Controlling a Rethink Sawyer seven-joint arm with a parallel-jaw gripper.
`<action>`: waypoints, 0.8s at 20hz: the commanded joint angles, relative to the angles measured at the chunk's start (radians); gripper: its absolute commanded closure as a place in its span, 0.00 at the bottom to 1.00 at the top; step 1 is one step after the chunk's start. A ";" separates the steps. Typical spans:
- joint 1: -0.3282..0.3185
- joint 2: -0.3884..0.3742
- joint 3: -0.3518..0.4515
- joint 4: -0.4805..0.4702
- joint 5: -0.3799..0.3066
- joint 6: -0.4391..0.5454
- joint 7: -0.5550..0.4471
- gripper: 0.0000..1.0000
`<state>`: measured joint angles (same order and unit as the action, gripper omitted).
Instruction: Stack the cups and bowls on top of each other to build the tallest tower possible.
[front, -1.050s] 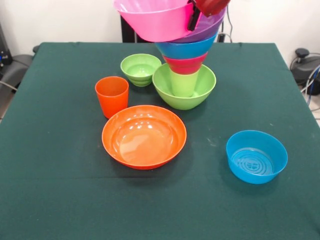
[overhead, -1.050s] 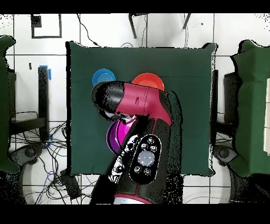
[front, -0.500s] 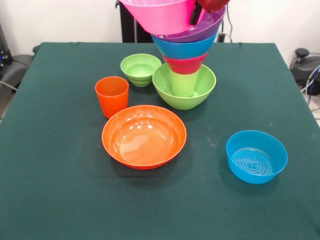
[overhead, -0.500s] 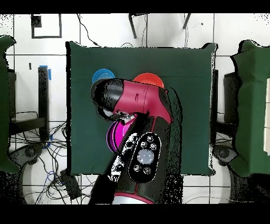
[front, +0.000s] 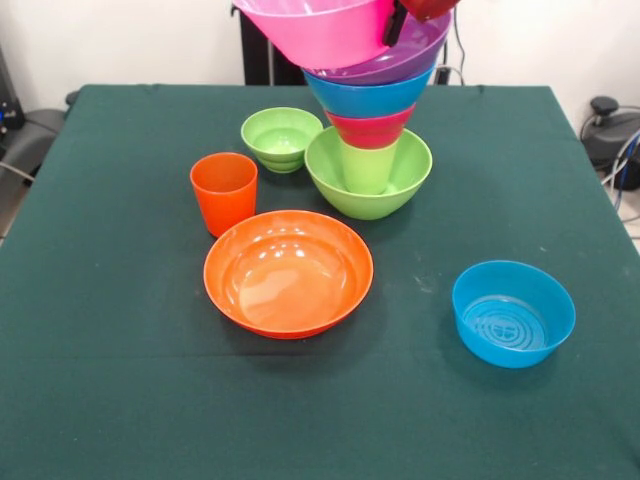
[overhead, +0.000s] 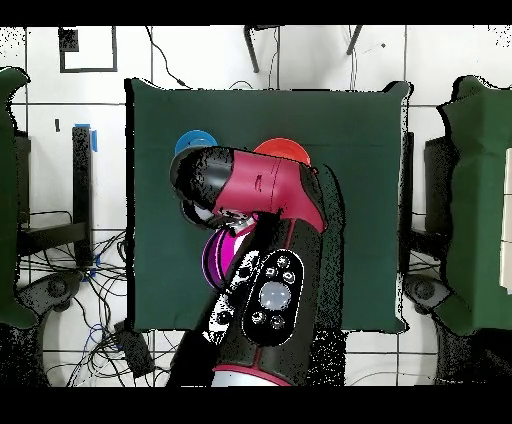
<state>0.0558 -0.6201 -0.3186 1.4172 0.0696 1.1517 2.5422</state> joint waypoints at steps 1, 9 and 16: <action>0.015 0.013 0.103 -0.002 0.001 0.039 0.035 1.00; 0.022 0.006 0.113 0.027 0.020 0.009 0.045 1.00; 0.029 0.007 0.116 0.039 0.027 -0.011 0.055 1.00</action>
<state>0.0665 -0.6200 -0.3118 1.4175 0.0739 1.1517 2.5422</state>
